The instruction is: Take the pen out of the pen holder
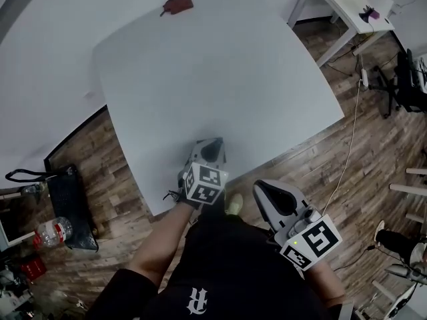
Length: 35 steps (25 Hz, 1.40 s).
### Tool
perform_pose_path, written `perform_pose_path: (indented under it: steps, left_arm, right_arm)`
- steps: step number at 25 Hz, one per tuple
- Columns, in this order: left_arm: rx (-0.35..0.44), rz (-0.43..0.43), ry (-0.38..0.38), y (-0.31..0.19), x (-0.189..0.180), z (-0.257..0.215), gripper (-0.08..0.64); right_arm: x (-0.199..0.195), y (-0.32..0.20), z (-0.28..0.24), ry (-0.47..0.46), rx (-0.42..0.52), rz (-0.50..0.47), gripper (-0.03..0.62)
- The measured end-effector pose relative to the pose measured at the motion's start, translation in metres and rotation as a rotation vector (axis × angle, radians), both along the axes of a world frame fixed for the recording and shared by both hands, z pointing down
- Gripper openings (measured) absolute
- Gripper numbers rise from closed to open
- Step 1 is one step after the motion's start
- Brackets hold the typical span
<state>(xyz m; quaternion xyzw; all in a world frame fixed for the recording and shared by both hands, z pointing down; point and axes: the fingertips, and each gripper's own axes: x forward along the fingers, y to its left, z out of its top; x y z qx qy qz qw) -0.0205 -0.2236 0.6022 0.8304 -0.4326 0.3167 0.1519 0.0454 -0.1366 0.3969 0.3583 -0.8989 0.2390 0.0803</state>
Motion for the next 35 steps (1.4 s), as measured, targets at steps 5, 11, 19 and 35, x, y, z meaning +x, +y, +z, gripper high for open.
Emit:
perform_pose_path:
  steps: [5,11,19,35]
  left_arm:
    - [-0.037,0.036,-0.049,-0.006,0.006,0.019,0.092]
    - [-0.049,0.061,-0.104,-0.005,0.009,0.034,0.095]
    - [-0.030,0.064,-0.164,-0.009,0.010,0.045,0.075]
    - [0.063,0.021,-0.087,-0.001,0.002,-0.007,0.066]
  right_arm:
    - [-0.002,-0.015,0.005,0.012,-0.027,0.011,0.014]
    - [-0.002,-0.021,0.009,0.017,-0.042,0.023,0.014]
    - [0.003,-0.023,0.011,0.031,-0.047,0.034,0.014]
    - [0.003,-0.012,0.003,0.008,0.006,0.011,0.014]
